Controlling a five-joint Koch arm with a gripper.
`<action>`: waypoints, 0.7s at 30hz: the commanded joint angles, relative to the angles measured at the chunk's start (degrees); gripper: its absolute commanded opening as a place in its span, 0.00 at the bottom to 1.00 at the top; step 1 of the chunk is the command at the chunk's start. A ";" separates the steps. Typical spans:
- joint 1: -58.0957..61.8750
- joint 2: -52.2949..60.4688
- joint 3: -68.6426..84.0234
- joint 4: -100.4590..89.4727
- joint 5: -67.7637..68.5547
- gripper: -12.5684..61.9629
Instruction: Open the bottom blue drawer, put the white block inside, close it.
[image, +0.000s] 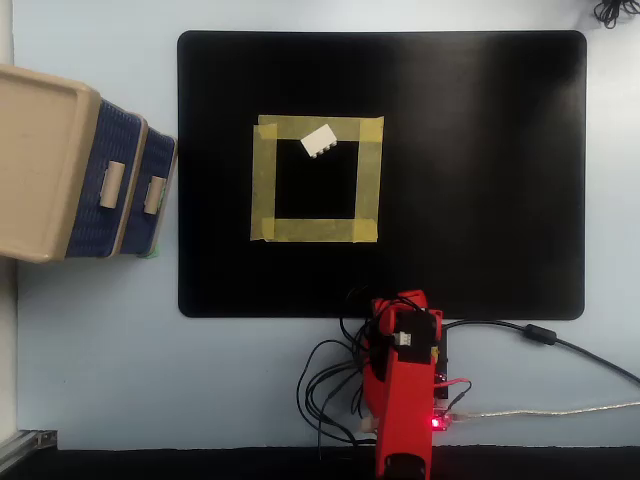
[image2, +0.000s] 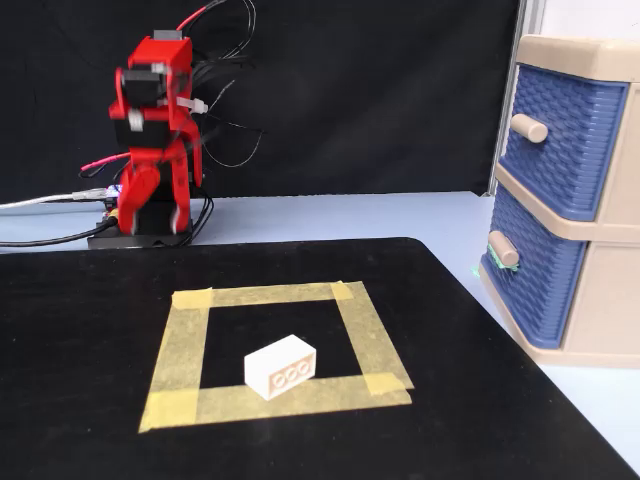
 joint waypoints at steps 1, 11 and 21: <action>-0.26 2.90 -8.79 1.85 -6.24 0.62; -64.51 -24.87 -20.92 -41.75 -92.64 0.62; -65.21 -42.01 -0.70 -136.76 -98.88 0.62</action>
